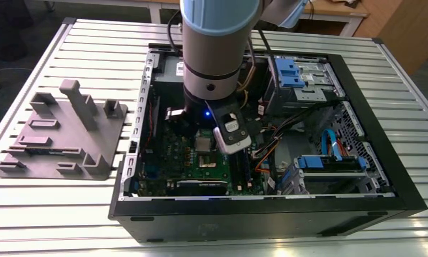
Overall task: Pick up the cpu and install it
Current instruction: 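Place the cpu into insertion slot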
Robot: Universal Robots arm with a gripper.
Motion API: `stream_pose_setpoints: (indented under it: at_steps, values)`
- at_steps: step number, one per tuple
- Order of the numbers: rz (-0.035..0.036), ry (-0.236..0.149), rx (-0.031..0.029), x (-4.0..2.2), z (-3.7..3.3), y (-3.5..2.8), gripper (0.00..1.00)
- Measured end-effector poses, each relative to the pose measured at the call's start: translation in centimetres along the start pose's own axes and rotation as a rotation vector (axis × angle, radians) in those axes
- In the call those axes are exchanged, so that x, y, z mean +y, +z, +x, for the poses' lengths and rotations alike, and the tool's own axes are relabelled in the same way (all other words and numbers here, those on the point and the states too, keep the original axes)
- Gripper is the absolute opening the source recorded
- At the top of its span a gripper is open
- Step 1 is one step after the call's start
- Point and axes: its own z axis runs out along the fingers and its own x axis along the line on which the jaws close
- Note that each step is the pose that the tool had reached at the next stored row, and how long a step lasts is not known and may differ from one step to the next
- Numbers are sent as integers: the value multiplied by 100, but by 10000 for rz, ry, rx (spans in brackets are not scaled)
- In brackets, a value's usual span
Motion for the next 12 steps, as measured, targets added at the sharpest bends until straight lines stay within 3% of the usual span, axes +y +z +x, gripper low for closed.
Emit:
stream_pose_setpoints:
  at_steps: [3,12]
  values:
    - [-4,-60,-57,-1,-1,13,47]
    - [-2,-76,-57,-1,2,19,47]
